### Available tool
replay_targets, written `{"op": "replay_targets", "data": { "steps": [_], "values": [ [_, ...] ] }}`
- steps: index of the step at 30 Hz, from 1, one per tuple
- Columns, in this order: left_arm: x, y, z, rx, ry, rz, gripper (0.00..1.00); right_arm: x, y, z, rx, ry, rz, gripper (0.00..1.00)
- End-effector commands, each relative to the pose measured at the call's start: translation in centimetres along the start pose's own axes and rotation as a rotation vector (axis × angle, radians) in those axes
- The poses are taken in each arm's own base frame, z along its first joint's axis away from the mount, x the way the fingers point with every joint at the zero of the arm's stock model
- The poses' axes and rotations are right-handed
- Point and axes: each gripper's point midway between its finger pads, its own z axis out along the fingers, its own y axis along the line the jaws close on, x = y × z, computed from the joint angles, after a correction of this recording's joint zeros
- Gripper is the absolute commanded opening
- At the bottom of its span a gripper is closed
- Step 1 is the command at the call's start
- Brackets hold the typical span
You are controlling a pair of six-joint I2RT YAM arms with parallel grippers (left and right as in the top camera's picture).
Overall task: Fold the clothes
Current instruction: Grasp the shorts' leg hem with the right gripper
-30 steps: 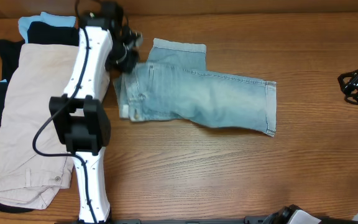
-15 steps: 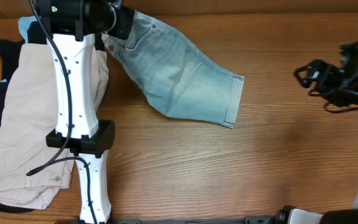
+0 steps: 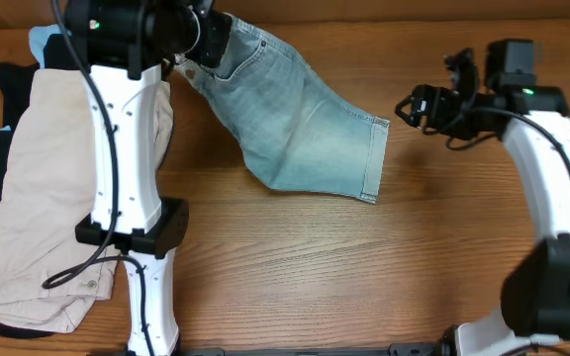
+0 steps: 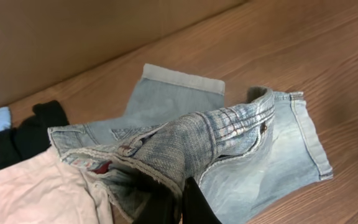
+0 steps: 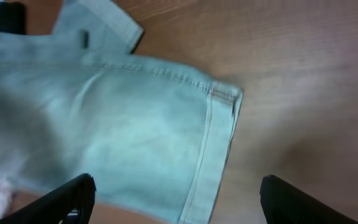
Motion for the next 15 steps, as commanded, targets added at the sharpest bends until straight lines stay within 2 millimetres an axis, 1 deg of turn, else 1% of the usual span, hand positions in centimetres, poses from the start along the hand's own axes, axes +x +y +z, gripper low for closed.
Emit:
{"op": "replay_targets", "data": {
  "steps": [1,3,7,11,15],
  "values": [
    [-1.5,-0.9,-5.2,-0.002,-0.121,0.008,0.04,0.0,-1.4,4.1,0.083,0.033,-0.03,0.84],
    [-1.5,-0.9,-5.2,-0.001,-0.121,0.007,0.04,0.1,-2.0,6.5,0.104,0.044,-0.029,0.8],
    [-1.5,-1.0,-5.1,0.0,-0.121,0.004,0.04,1.0,-3.0,10.1,0.128,0.076,0.005,0.78],
    [-1.5,-1.1,-5.1,0.001,-0.121,0.006,0.04,1.8,-4.2,12.3,0.143,0.103,0.029,0.77],
    [-1.5,-1.1,-5.1,0.001,-0.121,0.005,0.04,2.2,-4.8,13.5,0.143,0.108,0.032,0.77]
  ]
}}
